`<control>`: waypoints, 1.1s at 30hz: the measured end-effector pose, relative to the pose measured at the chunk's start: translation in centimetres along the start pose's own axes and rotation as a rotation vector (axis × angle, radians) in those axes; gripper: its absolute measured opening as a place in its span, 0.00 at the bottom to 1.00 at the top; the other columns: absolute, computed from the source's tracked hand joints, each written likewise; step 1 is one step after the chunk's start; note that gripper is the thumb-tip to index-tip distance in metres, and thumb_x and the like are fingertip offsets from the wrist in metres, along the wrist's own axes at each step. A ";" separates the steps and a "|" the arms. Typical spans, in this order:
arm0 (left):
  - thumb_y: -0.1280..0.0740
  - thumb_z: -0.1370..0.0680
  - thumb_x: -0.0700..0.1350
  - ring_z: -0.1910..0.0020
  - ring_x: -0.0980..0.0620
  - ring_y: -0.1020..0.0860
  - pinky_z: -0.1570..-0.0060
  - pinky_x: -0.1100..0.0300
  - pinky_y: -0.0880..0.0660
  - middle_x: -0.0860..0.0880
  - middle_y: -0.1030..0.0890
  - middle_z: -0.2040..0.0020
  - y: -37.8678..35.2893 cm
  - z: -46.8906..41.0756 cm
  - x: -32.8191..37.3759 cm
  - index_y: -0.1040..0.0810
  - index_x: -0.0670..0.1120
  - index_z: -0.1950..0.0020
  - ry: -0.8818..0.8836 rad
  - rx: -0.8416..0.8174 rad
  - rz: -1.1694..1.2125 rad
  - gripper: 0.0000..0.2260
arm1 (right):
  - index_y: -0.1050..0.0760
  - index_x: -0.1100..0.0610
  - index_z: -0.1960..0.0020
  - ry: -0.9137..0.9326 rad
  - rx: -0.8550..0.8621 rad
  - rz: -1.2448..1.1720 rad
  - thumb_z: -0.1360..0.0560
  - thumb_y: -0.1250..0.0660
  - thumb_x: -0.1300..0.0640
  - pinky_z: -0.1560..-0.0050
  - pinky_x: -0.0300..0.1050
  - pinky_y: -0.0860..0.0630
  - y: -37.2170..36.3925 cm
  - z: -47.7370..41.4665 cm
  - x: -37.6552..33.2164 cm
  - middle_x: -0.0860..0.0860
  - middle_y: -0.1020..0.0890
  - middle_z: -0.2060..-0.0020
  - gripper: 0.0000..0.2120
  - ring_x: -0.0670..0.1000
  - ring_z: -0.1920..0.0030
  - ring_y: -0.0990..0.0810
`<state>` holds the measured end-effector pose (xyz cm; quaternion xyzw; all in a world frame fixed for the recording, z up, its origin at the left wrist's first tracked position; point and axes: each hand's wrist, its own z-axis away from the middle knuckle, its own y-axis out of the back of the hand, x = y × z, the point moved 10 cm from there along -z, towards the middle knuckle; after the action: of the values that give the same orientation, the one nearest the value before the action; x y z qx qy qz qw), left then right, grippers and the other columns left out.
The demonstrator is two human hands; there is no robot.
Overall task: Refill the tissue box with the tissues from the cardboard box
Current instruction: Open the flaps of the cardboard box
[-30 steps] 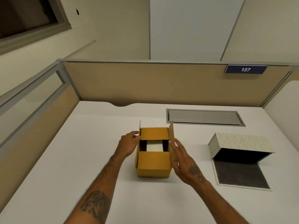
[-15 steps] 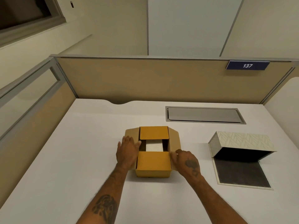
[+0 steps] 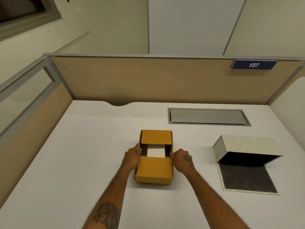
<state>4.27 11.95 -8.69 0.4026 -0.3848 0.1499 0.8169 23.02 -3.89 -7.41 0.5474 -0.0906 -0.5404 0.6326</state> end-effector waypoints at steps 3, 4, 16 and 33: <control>0.47 0.17 0.52 0.45 0.46 0.22 0.44 0.50 0.25 0.47 0.19 0.44 -0.1 0.2 0.2 0.30 0.55 0.29 -0.009 -0.012 0.006 0.17 | 0.20 0.62 0.56 -0.002 -0.003 0.020 0.21 0.41 0.47 0.59 0.43 0.29 0.0 -0.3 0.0 0.59 0.16 0.54 0.20 0.57 0.54 0.18; 0.47 0.17 0.53 0.45 0.46 0.22 0.43 0.49 0.25 0.47 0.19 0.44 -0.1 0.3 0.4 0.30 0.54 0.29 -0.017 -0.016 -0.006 0.17 | 0.20 0.62 0.53 0.000 -0.003 0.028 0.21 0.41 0.47 0.58 0.43 0.29 0.0 -0.4 0.0 0.59 0.16 0.52 0.20 0.58 0.53 0.18; 0.40 0.29 0.71 0.25 0.53 0.41 0.29 0.52 0.40 0.53 0.43 0.21 2.2 2.9 1.8 0.44 0.54 0.23 -0.209 -0.014 -0.169 0.39 | 0.25 0.56 0.41 0.457 0.299 0.487 0.27 0.36 0.40 0.53 0.47 0.23 4.3 -1.3 -5.5 0.55 0.20 0.45 0.23 0.55 0.48 0.21; 0.23 0.34 0.57 0.47 0.58 0.27 0.53 0.64 0.27 0.63 0.30 0.41 0.9 6.6 2.8 0.39 0.67 0.39 -0.451 -0.130 -0.438 0.31 | 0.21 0.54 0.39 0.455 0.019 0.206 0.23 0.37 0.50 0.50 0.44 0.25 5.3 -5.2 -8.7 0.54 0.17 0.46 0.17 0.55 0.47 0.19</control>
<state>2.28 7.26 -3.64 0.4458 -0.4693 -0.1475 0.7478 26.26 5.04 -1.05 0.6486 -0.0061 -0.3353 0.6833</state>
